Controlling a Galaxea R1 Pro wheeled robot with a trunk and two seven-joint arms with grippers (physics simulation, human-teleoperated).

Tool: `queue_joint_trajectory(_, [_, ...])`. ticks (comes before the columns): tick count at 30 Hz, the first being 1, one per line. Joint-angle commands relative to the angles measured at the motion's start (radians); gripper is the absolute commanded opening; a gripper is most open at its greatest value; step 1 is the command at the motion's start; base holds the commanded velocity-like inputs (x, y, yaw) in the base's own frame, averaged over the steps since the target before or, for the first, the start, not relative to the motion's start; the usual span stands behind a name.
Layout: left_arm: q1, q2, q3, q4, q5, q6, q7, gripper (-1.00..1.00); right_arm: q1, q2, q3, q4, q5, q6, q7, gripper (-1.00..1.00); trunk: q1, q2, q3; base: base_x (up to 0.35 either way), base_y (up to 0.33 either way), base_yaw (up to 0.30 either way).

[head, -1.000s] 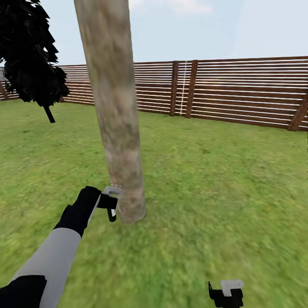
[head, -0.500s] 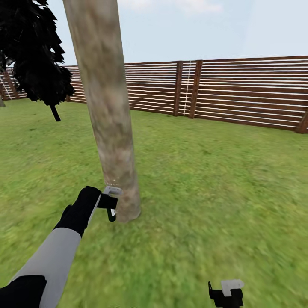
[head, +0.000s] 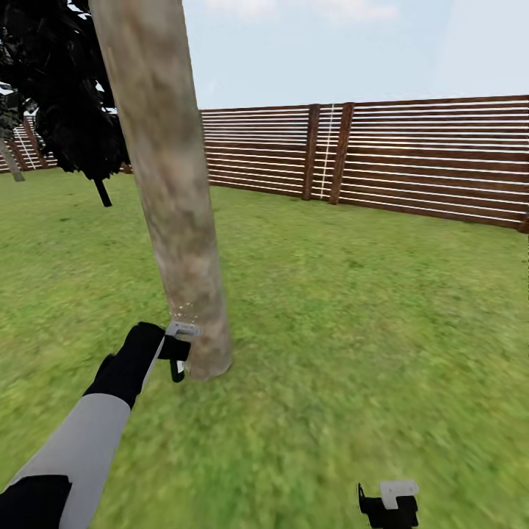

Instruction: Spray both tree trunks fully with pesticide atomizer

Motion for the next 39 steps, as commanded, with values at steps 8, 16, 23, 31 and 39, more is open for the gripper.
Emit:
queue_joint_trajectory(8, [0.025,-0.006,0.006,0.021,0.017,-0.005,0.008,-1.00,0.000,0.000,0.000,0.000,0.001,0.000,0.000,1.00,0.000,0.000,0.000,0.086,-0.259,0.000])
queue_joint_trajectory(16, [0.102,0.013,0.064,0.034,0.012,-0.035,0.009,-1.00,0.000,0.001,0.000,0.002,0.001,0.000,0.000,1.00,0.000,0.000,0.000,0.224,-0.207,0.000])
queue_joint_trajectory(23, [0.171,0.095,0.082,0.046,0.010,-0.050,0.009,-1.00,0.000,0.001,0.000,0.002,0.001,0.000,0.000,1.00,0.000,0.000,0.000,0.180,-0.136,0.000])
queue_joint_trajectory(31, [0.251,0.069,0.086,0.050,0.016,-0.155,0.011,-1.00,0.000,0.001,0.001,0.002,0.001,0.000,0.000,1.00,0.000,0.000,0.000,0.005,-0.003,0.194])
queue_joint_trajectory(39, [0.251,0.071,0.125,0.122,0.018,-0.161,0.091,-1.00,0.000,0.001,0.001,0.002,0.001,0.000,0.000,1.00,0.000,0.000,0.000,0.000,0.000,0.218])
